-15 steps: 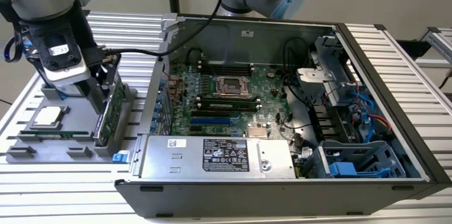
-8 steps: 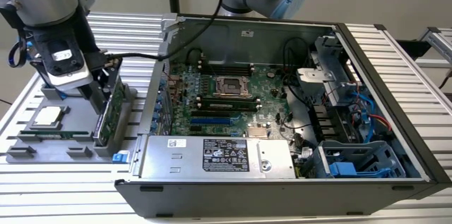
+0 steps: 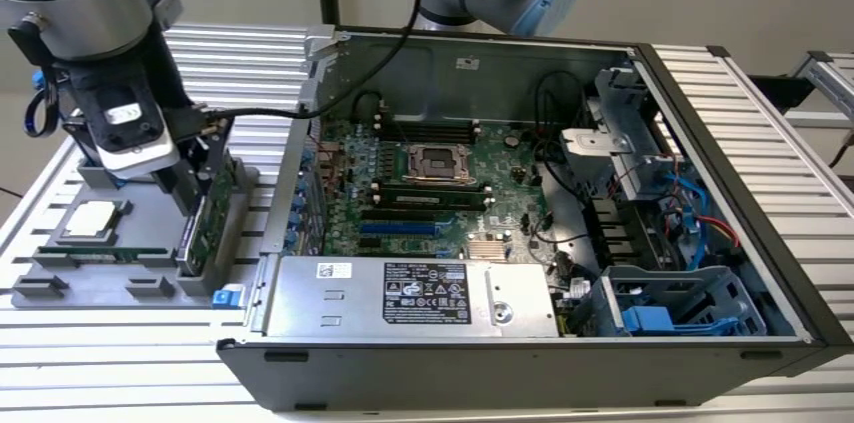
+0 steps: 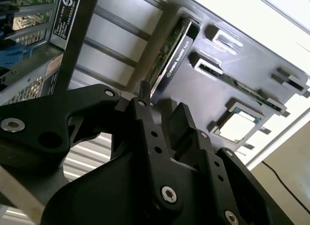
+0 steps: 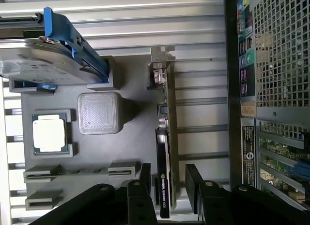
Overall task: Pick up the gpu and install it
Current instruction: 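Pick up the gpu and move the gpu toward the slot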
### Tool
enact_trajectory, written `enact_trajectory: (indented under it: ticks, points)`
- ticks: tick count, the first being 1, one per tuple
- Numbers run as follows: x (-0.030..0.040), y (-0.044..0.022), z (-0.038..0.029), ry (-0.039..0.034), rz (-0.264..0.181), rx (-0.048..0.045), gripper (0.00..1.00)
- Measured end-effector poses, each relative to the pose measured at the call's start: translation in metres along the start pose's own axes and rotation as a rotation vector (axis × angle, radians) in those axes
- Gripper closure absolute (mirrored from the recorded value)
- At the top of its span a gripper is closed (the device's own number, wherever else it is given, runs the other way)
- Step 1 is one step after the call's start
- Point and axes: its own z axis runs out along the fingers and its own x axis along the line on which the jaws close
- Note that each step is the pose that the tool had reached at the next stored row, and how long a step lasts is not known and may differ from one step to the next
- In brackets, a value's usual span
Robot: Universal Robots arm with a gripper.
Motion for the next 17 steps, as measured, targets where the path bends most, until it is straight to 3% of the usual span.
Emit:
enact_trajectory:
  ticks: [17]
  points:
    - [0.0002,-0.0009,0.0185,0.0001,0.0,0.0,0.0]
